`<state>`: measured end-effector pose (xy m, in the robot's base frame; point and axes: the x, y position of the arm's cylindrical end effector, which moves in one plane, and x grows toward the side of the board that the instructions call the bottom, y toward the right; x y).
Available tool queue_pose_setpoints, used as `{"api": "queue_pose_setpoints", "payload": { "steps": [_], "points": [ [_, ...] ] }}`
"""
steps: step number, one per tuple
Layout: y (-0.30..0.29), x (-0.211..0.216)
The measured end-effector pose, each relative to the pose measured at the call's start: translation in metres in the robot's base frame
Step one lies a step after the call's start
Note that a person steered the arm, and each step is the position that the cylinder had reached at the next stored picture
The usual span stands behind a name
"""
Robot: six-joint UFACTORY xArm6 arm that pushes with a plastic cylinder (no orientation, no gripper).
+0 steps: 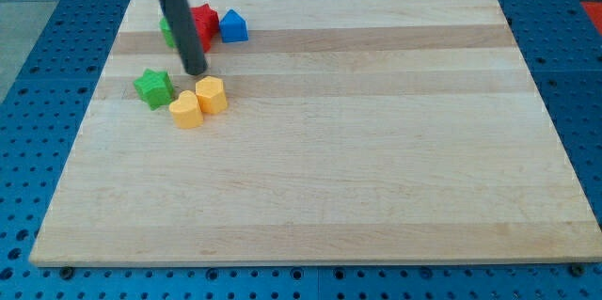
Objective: Move the yellow blocks towards the green star
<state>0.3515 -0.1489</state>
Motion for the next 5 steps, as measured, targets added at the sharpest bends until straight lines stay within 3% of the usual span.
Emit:
{"api": "queue_pose_setpoints", "payload": {
  "steps": [2,5],
  "points": [
    [0.067,0.039],
    [0.041,0.058]
  ]
}}
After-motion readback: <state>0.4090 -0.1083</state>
